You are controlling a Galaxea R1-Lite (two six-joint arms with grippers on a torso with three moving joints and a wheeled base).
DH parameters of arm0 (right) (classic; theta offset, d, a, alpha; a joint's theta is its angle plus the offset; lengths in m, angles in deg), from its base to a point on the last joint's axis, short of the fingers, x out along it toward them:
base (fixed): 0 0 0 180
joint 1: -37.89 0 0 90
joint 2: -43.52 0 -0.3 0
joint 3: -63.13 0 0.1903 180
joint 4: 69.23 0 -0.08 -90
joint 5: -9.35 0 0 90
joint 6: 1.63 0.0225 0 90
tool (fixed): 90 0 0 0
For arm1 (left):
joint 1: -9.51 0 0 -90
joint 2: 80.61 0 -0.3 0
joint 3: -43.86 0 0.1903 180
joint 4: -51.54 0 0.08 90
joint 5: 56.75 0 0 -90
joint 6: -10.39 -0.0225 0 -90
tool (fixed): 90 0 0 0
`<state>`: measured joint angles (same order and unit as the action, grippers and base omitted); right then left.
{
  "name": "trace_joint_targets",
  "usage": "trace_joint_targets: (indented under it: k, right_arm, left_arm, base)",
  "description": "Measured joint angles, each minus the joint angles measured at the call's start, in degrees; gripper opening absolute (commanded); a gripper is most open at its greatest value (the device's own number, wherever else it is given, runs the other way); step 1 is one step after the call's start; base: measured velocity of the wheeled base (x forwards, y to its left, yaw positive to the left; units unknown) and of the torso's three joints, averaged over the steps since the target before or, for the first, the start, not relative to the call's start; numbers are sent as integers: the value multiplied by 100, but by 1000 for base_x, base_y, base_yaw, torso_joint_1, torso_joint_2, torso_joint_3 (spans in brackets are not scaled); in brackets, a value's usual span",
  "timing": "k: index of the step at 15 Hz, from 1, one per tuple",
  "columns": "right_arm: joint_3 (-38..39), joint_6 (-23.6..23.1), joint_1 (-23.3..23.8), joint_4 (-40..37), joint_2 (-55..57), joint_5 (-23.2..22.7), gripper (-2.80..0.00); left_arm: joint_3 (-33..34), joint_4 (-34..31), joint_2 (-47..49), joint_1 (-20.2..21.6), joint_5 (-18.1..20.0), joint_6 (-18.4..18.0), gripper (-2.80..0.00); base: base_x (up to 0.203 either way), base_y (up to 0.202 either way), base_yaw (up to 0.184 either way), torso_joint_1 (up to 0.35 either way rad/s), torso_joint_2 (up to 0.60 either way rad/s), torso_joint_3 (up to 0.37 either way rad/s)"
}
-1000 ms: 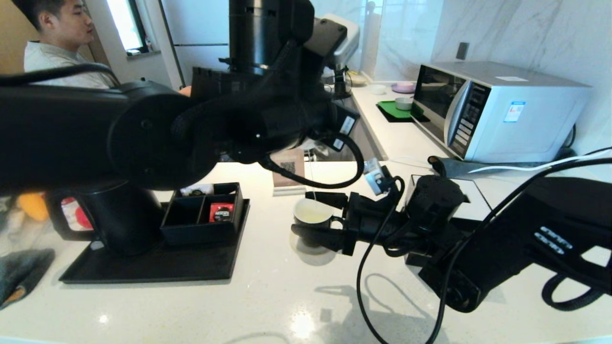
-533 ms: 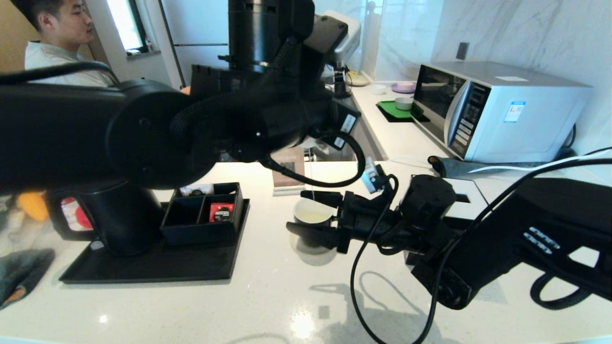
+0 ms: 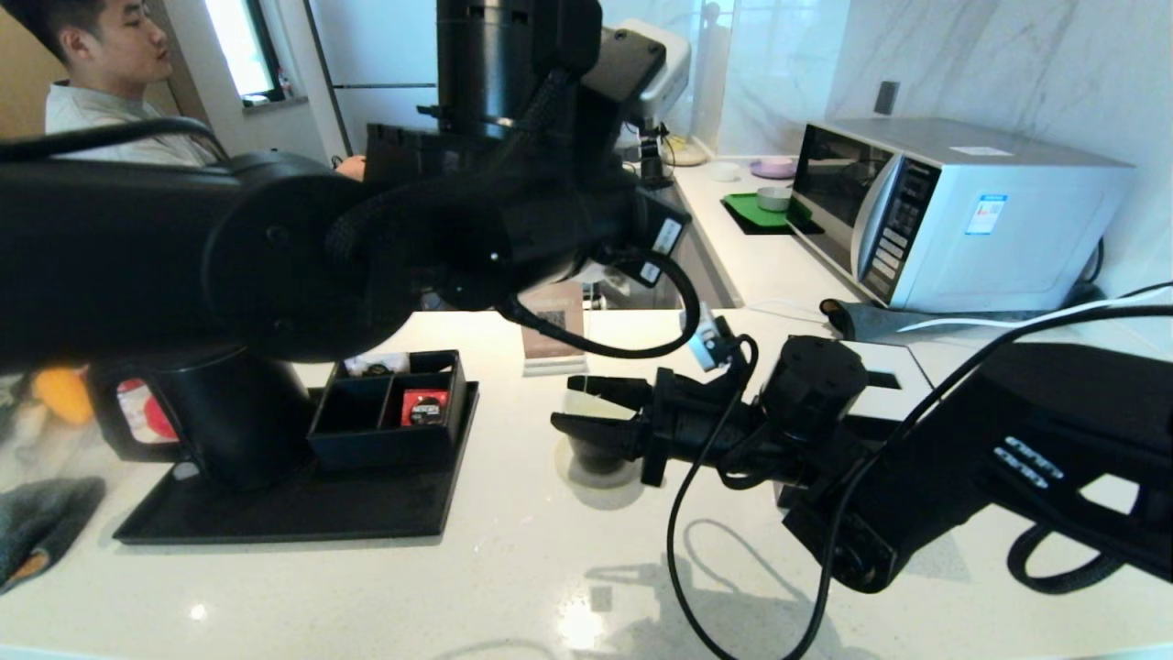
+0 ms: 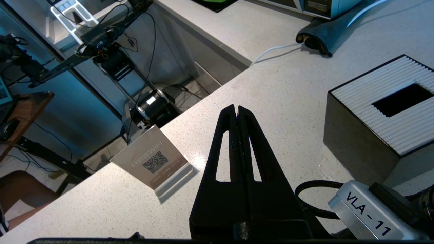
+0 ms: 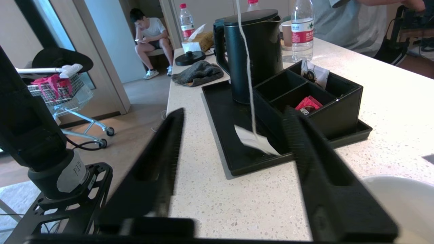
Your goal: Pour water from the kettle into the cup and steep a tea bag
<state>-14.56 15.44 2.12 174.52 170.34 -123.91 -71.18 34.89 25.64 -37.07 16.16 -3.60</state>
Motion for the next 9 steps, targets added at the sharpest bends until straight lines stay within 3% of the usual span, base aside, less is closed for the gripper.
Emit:
trace_joint_targets:
  k: [9]
  right_arm:
    - [11, 24, -23, 1, 0, -7, -280]
  left_arm:
    - [0, 0, 0, 9, -10, 0, -280]
  base:
    - [0, 0, 0, 0, 0, 0]
